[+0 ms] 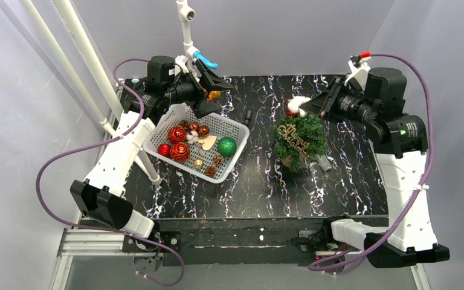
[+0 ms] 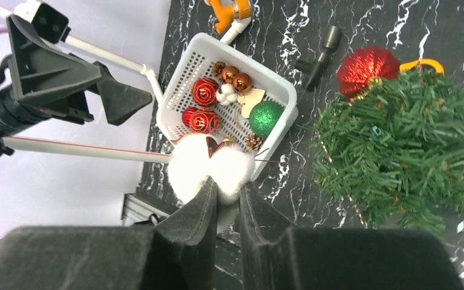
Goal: Decorate the small christmas tree
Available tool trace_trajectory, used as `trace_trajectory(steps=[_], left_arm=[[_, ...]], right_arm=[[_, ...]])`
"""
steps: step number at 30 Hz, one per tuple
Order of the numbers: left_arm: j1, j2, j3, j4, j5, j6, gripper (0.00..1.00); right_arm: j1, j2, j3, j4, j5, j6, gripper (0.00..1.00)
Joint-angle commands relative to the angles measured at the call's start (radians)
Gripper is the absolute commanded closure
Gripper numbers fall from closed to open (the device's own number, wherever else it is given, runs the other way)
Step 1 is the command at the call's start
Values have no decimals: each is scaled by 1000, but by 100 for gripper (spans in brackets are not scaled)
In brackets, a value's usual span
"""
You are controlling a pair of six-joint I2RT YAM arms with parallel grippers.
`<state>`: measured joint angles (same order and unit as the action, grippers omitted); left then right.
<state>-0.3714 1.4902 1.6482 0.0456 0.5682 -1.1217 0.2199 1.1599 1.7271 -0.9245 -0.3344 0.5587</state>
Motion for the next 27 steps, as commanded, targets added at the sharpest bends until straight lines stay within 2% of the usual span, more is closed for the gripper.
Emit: trace_trajectory(steps=[1, 6, 10, 14, 20, 27], left_arm=[[6, -46, -2, -31, 31, 36, 2], [8, -36, -6, -33, 42, 37, 2], [7, -30, -13, -31, 45, 36, 2], [7, -15, -8, -26, 57, 31, 2], [8, 3, 5, -38, 77, 45, 2], [8, 27, 10, -18, 103, 37, 2]], right_arm=[[-74, -64, -12, -16, -103, 77, 99], [-168, -88, -15, -76, -135, 58, 99], [-323, -128, -81, -67, -228, 31, 99], [-369, -157, -158, -41, -275, 46, 99], [-425, -206, -223, -41, -251, 67, 99], [-446, -198, -285, 88, -287, 166, 99]])
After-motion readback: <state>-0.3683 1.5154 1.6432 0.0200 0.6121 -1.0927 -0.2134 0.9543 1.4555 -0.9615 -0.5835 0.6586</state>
